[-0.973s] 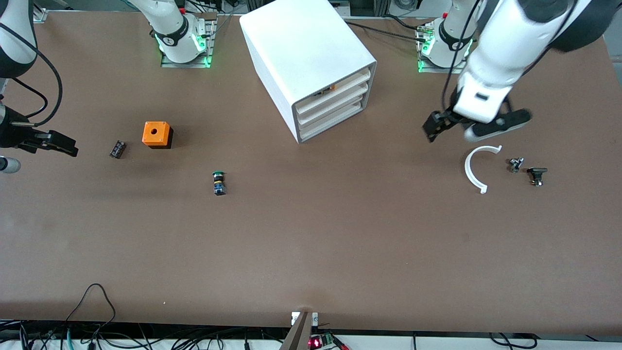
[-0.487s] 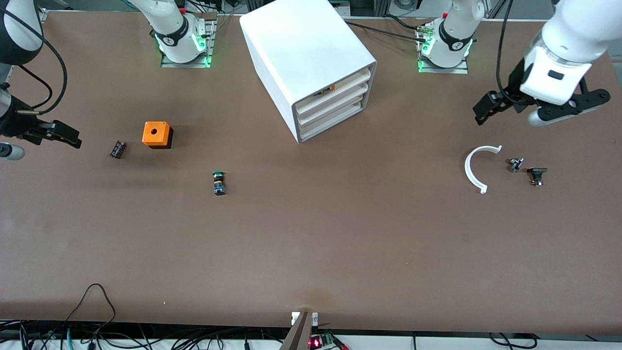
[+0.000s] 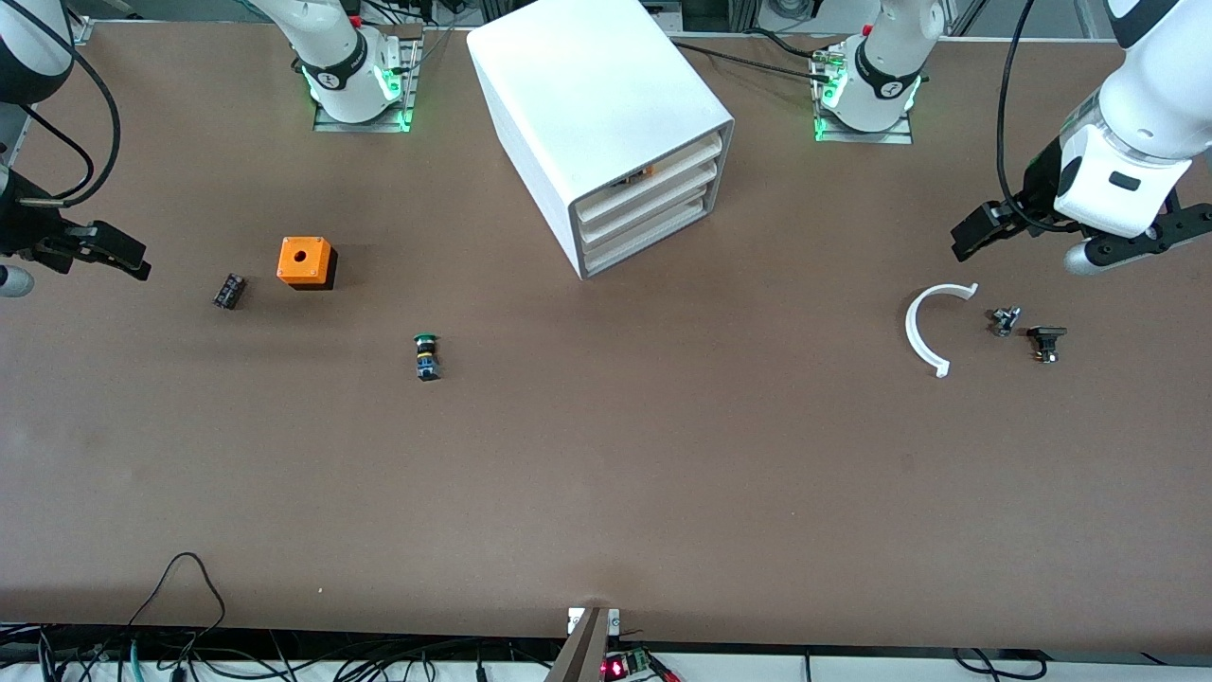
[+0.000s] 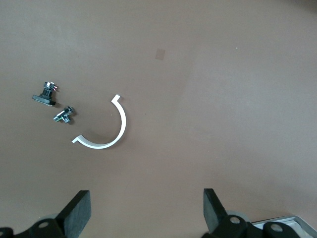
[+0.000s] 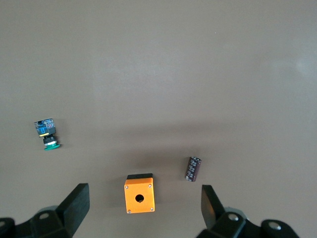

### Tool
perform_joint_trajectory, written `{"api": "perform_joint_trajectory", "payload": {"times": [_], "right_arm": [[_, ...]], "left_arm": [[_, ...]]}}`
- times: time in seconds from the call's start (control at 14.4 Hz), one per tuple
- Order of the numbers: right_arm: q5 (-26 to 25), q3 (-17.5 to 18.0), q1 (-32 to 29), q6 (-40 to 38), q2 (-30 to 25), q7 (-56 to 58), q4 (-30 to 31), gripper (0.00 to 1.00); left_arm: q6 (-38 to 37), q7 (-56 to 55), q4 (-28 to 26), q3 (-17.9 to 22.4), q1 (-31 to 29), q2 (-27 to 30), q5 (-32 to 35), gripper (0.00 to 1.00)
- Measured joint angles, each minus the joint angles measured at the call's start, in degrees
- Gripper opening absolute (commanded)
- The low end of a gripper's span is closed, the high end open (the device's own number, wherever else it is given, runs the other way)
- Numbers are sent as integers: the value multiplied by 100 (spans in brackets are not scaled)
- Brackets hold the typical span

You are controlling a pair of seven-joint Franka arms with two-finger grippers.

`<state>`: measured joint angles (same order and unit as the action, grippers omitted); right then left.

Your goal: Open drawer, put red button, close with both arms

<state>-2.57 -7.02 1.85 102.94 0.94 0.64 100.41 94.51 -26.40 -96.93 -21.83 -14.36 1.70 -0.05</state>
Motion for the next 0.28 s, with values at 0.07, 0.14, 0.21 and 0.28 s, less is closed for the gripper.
{"api": "perform_joint_trajectory", "payload": {"times": [0.07,0.14,0.21,0.28], "right_arm": [[1,0,0,0,0,0,0,100],[2,0,0,0,0,0,0,100],[2,0,0,-2,0,0,0,100],[2,0,0,-3,0,0,0,100]], "left_arm": [[4,224,10,1,-53,0,0,100],[7,514,15,5,-117,0,-1,100],[8,801,16,7,-178,0,-3,100],[9,1009,17,8,-218,-1,-4,100]]}}
